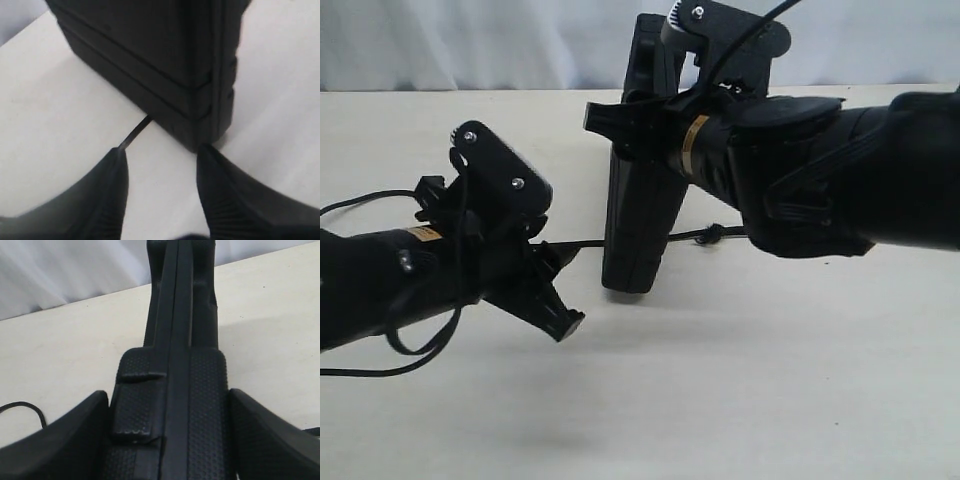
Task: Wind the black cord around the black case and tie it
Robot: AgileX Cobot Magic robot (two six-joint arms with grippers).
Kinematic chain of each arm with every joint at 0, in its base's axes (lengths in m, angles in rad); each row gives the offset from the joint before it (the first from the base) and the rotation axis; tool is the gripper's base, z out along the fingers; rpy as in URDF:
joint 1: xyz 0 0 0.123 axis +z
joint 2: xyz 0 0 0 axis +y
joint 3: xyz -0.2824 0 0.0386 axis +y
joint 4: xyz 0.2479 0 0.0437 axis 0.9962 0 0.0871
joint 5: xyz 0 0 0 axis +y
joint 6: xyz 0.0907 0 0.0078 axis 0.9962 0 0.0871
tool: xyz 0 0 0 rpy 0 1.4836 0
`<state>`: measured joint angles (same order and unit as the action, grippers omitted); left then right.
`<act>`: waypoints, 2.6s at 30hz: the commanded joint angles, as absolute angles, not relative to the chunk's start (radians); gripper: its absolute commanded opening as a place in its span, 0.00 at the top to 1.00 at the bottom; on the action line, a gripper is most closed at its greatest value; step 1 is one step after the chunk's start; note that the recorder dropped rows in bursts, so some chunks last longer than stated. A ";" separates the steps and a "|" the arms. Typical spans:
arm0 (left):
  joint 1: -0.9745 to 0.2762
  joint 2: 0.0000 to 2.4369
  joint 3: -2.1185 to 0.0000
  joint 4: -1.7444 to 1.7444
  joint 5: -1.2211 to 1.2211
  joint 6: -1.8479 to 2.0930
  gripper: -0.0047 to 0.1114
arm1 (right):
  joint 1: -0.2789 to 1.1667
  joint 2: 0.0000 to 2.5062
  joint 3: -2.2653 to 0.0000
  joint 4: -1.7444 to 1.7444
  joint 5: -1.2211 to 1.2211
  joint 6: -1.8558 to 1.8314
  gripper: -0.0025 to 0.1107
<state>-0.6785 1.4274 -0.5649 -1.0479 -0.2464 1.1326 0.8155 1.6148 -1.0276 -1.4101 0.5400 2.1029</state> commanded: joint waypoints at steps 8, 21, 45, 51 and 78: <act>-0.686 1.529 -0.562 -1.060 -0.328 1.034 0.59 | 0.811 1.604 -1.046 -1.425 0.523 2.107 0.94; -0.686 1.535 -0.562 -0.896 -0.301 0.941 0.27 | 0.811 1.604 -1.046 -1.381 0.521 2.109 0.94; -0.686 1.914 -0.566 -0.078 -0.984 0.307 0.28 | 0.811 1.604 -1.046 -1.234 0.517 2.110 0.94; -0.686 1.955 -0.626 -0.155 -0.970 0.290 0.28 | 0.811 1.604 -1.046 -1.232 0.490 2.110 0.94; -0.635 1.995 -0.752 -0.170 -0.810 0.284 0.96 | 0.811 1.602 -1.046 -1.130 0.526 2.105 0.57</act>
<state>-0.6401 1.9847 -0.7412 -0.1639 -0.8431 0.3076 0.8049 1.6092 -1.0431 -1.1528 0.5638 2.1054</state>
